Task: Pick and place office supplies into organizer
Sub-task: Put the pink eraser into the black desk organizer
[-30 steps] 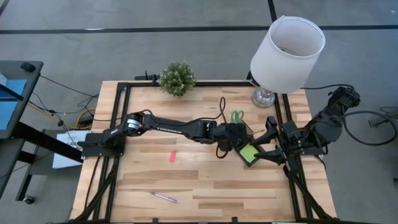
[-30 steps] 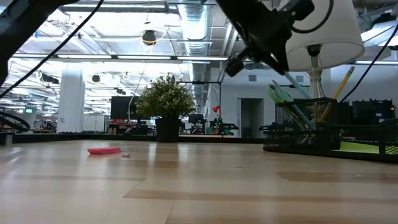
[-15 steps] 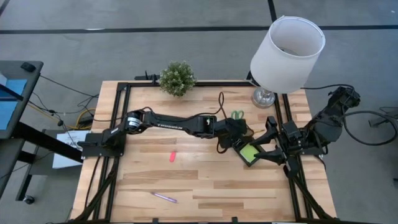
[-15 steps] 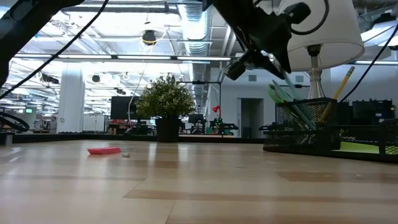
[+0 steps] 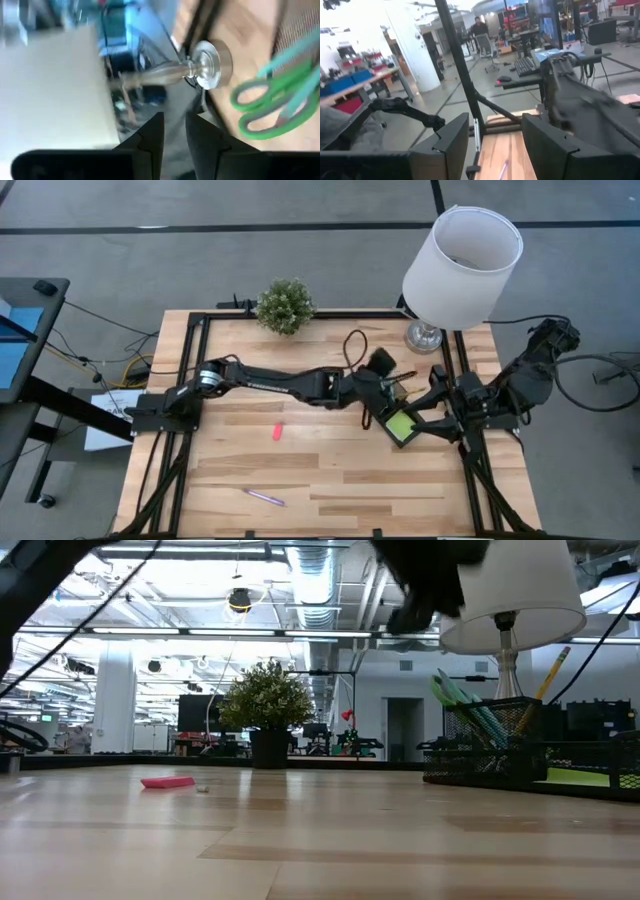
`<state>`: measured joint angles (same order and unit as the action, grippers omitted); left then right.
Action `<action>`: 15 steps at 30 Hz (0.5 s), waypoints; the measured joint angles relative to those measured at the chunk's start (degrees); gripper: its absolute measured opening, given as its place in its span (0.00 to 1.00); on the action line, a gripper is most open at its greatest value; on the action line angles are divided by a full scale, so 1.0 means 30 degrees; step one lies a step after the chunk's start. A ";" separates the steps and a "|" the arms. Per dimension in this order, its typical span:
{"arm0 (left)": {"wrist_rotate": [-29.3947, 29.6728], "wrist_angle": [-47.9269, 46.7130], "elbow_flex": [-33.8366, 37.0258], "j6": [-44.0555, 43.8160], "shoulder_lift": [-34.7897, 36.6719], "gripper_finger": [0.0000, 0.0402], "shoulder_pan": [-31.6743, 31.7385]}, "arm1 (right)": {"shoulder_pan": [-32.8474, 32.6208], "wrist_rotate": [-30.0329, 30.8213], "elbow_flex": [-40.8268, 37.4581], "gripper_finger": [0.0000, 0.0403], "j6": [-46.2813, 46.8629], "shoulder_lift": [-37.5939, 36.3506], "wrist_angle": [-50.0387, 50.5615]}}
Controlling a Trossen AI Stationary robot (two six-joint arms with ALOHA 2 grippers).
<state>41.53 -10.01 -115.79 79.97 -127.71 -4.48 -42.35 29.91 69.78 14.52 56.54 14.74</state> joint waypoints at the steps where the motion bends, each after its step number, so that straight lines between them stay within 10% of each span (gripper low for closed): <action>1: 0.0301 -0.0495 0.0000 -0.2113 0.0408 0.18 -0.0213 | 0.0000 0.0007 0.0001 0.43 0.0000 -0.0127 -0.0105; 15: -0.3842 -2.2571 0.0226 -3.4572 0.5919 0.18 -0.1064 | 0.1075 0.0058 0.0007 0.43 -0.2000 -0.0944 -0.0028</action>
<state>30.00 -77.72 -115.11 -23.75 -109.95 -7.67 -39.12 30.09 69.80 8.53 53.70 14.66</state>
